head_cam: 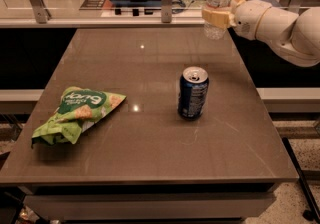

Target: Pick water bottle

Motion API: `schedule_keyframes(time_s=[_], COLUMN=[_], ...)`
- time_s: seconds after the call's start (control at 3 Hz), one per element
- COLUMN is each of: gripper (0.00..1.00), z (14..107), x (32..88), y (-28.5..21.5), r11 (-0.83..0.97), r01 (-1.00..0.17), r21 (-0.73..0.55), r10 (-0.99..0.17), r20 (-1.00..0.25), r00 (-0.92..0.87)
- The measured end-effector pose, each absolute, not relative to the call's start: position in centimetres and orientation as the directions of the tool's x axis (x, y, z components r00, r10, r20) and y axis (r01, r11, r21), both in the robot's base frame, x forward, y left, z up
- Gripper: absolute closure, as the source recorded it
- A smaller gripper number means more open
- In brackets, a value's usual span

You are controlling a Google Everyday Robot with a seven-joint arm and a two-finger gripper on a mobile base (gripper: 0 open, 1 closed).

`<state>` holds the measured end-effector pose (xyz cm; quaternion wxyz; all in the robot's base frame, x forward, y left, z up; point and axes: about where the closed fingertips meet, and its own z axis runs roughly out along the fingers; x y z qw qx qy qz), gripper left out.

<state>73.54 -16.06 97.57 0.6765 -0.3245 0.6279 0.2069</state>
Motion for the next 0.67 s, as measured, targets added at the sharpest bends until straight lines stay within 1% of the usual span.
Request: schedule_keyframes(time_s=[0.33,0.67], gripper=[1.0,1.0], z=[102.03,102.15], x=[73.24,73.21], y=[-16.25,-16.24], r11=[0.717,0.717], r01=[-0.656,-0.656], r21=[-0.234,-0.235], r10=[-0.177,-0.179], r20=[-0.972,-0.972], r00=[0.152,0.153])
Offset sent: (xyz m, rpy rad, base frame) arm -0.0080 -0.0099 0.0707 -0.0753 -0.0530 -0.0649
